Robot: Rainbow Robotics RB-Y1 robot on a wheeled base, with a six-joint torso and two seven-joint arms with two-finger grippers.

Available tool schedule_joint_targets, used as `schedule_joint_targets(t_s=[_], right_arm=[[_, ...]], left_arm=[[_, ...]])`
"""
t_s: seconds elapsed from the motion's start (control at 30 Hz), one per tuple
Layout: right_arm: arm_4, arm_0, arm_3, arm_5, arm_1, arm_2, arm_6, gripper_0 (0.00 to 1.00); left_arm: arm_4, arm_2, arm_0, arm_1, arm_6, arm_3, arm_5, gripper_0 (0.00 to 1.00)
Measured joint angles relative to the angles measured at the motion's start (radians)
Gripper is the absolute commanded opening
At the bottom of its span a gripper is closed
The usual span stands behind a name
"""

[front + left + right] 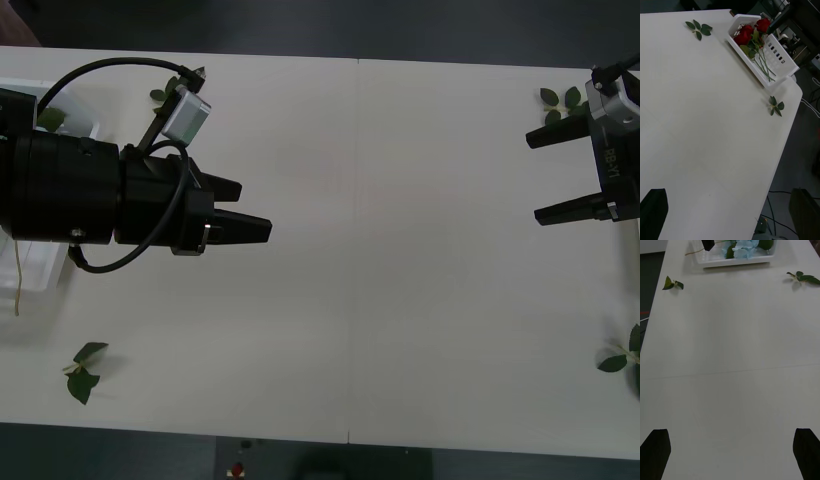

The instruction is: Put the red flowers into the right box and the blue flowers into the left box

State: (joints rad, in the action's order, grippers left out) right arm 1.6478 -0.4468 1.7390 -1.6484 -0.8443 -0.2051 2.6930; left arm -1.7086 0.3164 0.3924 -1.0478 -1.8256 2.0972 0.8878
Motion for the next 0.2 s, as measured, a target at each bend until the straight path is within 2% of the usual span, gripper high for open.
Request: schedule_joint_targets(t_s=[0.2], right_arm=[[0.0, 0.0, 0.0, 0.0, 0.0, 0.0, 0.0, 0.95]], left_arm=[[0.0, 0.0, 0.0, 0.0, 0.0, 0.0, 0.0, 0.93]])
